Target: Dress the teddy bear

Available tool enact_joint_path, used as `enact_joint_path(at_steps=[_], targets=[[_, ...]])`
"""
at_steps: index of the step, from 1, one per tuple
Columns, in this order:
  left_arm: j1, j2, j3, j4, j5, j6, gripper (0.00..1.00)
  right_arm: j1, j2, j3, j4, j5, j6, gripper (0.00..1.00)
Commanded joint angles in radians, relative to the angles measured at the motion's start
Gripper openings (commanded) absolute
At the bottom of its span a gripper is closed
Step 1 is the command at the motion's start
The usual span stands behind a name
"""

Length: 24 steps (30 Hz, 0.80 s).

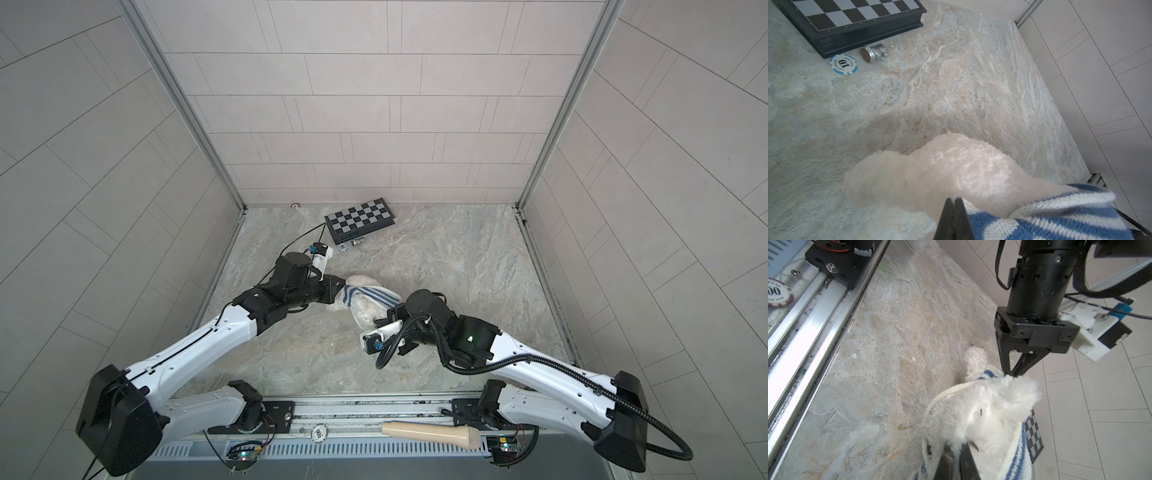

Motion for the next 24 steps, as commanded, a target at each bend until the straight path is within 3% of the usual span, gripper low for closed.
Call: enact_joint_path(at_steps=[1,11,17,24], targets=[[0.033,0.005,-0.011,-0.041,-0.163,0.013,0.00,0.015,-0.039,-0.003,-0.008,-0.076,-0.012,0.00],[-0.024,-0.028,-0.038,-0.046,-0.153,0.031,0.00,0.015,-0.066,-0.013,0.057,-0.041,0.059,0.00],[-0.077,-0.157,-0.091,-0.019,-0.110,0.066,0.00,0.000,-0.030,0.023,0.046,-0.024,0.126,0.00],[-0.080,-0.302,-0.037,-0.118,-0.114,0.135,0.40,-0.006,-0.034,0.020,0.024,-0.083,0.094,0.00]])
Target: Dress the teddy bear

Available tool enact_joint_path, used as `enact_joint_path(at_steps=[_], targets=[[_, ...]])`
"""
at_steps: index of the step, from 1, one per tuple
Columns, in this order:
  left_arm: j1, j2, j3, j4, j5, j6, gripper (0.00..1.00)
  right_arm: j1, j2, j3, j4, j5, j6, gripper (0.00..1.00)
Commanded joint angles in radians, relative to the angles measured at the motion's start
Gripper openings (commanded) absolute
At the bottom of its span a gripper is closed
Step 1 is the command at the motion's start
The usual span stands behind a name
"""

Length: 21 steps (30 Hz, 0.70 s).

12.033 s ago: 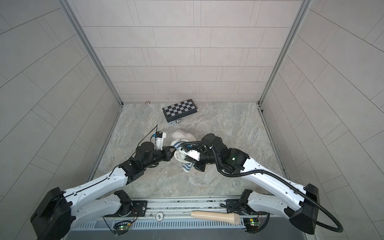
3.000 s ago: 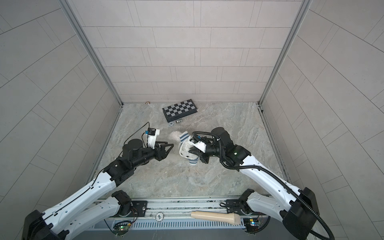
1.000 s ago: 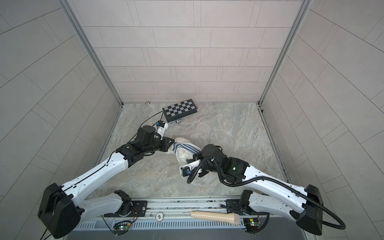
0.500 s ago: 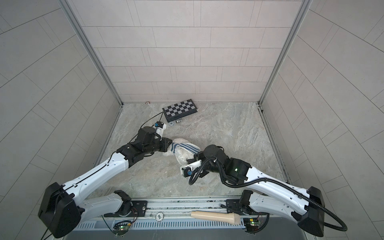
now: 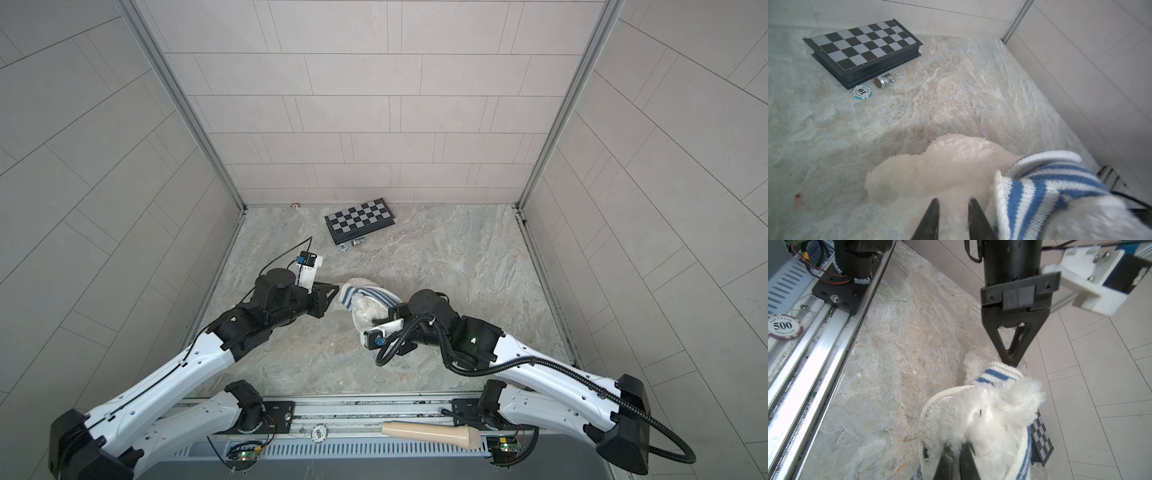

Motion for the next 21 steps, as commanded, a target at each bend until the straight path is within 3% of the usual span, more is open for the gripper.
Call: enact_joint_path(at_steps=[1,3,6,10,15,21], targets=[[-0.002,-0.037,0.066,-0.101,0.006,0.055,0.47,-0.005,-0.024,0.018,-0.002,-0.048,-0.017,0.00],[-0.014,-0.068,0.093,-0.147,0.059,0.081,0.58,-0.021,-0.027,0.017,-0.010,-0.073,-0.028,0.00],[-0.048,-0.150,0.085,-0.161,0.175,0.145,0.66,-0.070,-0.033,0.033,-0.027,-0.120,-0.039,0.00],[-0.112,-0.221,0.062,-0.067,0.295,0.170,0.75,-0.160,-0.023,0.069,-0.025,-0.278,-0.051,0.00],[-0.221,-0.180,0.102,-0.053,0.230,0.293,0.79,-0.238,0.030,0.176,-0.108,-0.419,-0.117,0.00],[-0.236,-0.114,0.137,0.001,0.135,0.374,0.81,-0.266,0.084,0.243,-0.171,-0.465,-0.179,0.00]])
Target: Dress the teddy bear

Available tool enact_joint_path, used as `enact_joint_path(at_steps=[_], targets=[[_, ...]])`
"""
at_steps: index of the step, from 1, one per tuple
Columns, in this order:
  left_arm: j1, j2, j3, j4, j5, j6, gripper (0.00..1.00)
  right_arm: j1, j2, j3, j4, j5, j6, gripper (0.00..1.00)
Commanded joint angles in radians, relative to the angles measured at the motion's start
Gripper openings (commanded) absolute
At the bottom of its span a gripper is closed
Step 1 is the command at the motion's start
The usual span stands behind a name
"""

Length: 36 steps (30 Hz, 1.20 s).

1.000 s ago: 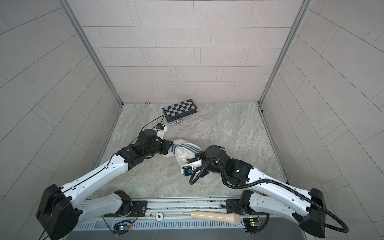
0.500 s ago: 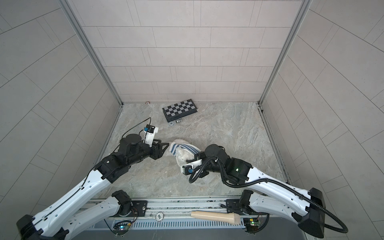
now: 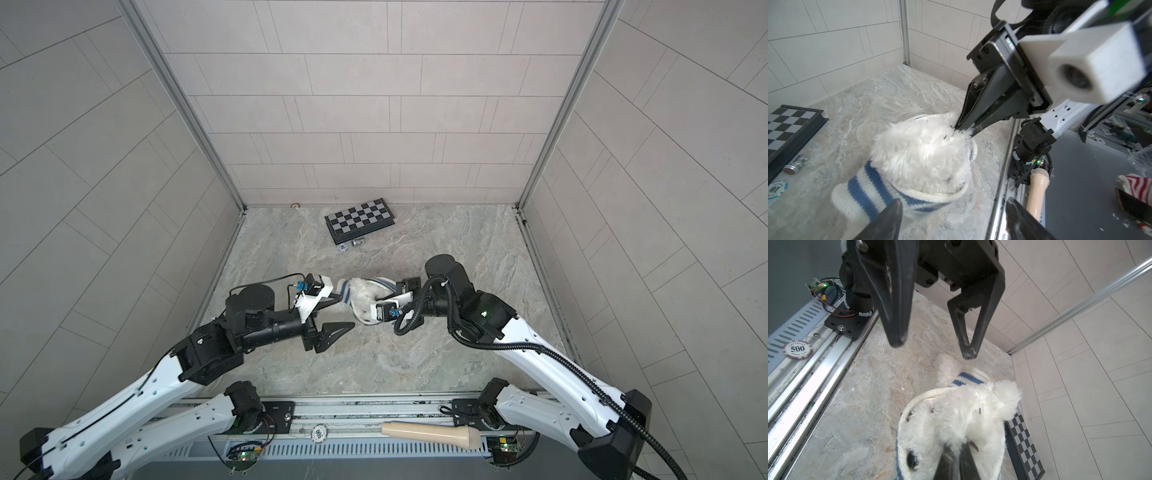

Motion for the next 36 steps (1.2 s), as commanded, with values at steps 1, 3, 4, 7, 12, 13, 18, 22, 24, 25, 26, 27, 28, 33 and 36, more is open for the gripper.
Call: enact_joint_path(at_steps=[1,3,4,7,12,13,18,22,24,25,26,27,28,33,36], targets=[[-0.002,0.028,0.047,0.074,-0.063,0.077,0.80,-0.008,0.020,0.023,-0.046,-0.104,-0.058,0.00],[-0.001,0.065,0.055,0.088,-0.072,0.087,0.78,-0.009,0.028,0.013,-0.026,-0.115,-0.055,0.00],[-0.002,0.085,0.060,0.090,-0.076,0.090,0.76,-0.009,0.031,0.007,-0.015,-0.122,-0.052,0.00],[-0.012,0.145,0.080,0.083,-0.080,0.106,0.73,-0.009,0.042,0.001,-0.001,-0.125,-0.051,0.00],[-0.017,0.191,0.078,0.101,-0.097,0.115,0.74,-0.012,0.045,0.002,0.008,-0.126,-0.057,0.00],[-0.017,0.200,0.075,0.108,-0.092,0.115,0.74,-0.013,0.045,0.001,0.012,-0.126,-0.056,0.00],[-0.017,0.230,0.052,0.145,-0.059,0.107,0.73,-0.013,0.049,-0.011,0.056,-0.131,-0.038,0.00],[-0.017,0.243,0.038,0.169,-0.059,0.086,0.56,-0.014,0.041,-0.036,0.110,-0.125,-0.008,0.00],[-0.017,0.239,0.030,0.182,-0.080,0.068,0.36,-0.015,0.032,-0.052,0.137,-0.115,0.009,0.00],[-0.017,0.235,0.026,0.191,-0.097,0.056,0.28,-0.015,0.025,-0.062,0.154,-0.108,0.020,0.00],[-0.017,0.229,0.021,0.201,-0.112,0.040,0.19,-0.015,0.018,-0.074,0.174,-0.098,0.034,0.00],[-0.017,0.224,0.016,0.212,-0.127,0.025,0.12,-0.015,0.010,-0.089,0.197,-0.089,0.048,0.00],[-0.015,0.220,0.015,0.218,-0.144,0.013,0.07,-0.014,0.003,-0.102,0.217,-0.081,0.061,0.00],[-0.002,0.216,-0.005,0.239,-0.218,-0.059,0.00,-0.013,-0.054,-0.203,0.342,-0.033,0.153,0.00],[0.017,0.210,-0.005,0.238,-0.257,-0.108,0.00,-0.013,-0.097,-0.277,0.420,0.012,0.227,0.08]])
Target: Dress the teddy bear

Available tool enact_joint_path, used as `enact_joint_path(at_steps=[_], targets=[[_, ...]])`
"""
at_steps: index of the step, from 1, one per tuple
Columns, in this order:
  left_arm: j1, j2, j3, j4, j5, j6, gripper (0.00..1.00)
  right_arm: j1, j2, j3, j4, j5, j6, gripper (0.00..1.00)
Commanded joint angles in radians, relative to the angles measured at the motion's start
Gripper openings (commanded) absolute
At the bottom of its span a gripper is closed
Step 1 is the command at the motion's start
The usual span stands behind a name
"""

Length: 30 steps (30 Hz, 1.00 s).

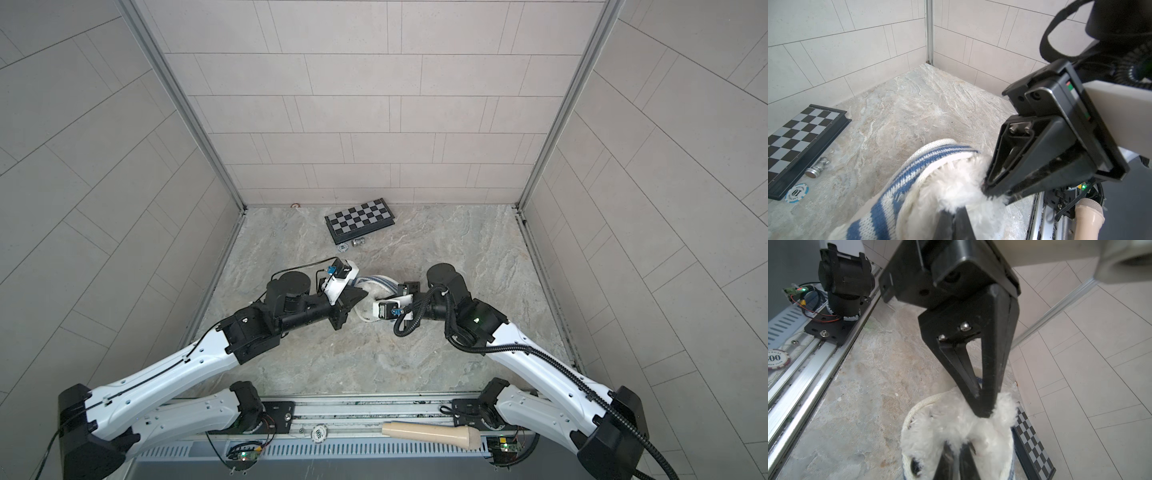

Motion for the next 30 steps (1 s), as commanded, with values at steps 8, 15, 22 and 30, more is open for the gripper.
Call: enact_joint_path(at_steps=[8,15,22,30], targets=[[0.121,-0.092,-0.058,0.100,-0.049,-0.157,0.00,0.005,-0.163,-0.286,0.408,0.125,0.413,0.58],[0.127,-0.120,-0.101,0.148,0.014,-0.152,0.00,0.005,-0.128,-0.467,0.804,0.272,0.635,0.81],[0.132,-0.135,-0.135,0.201,0.068,-0.161,0.00,0.002,0.022,-0.464,0.968,0.255,0.653,0.81],[0.132,-0.157,-0.146,0.216,0.087,-0.172,0.00,-0.006,0.127,-0.435,0.990,0.238,0.613,0.70]])
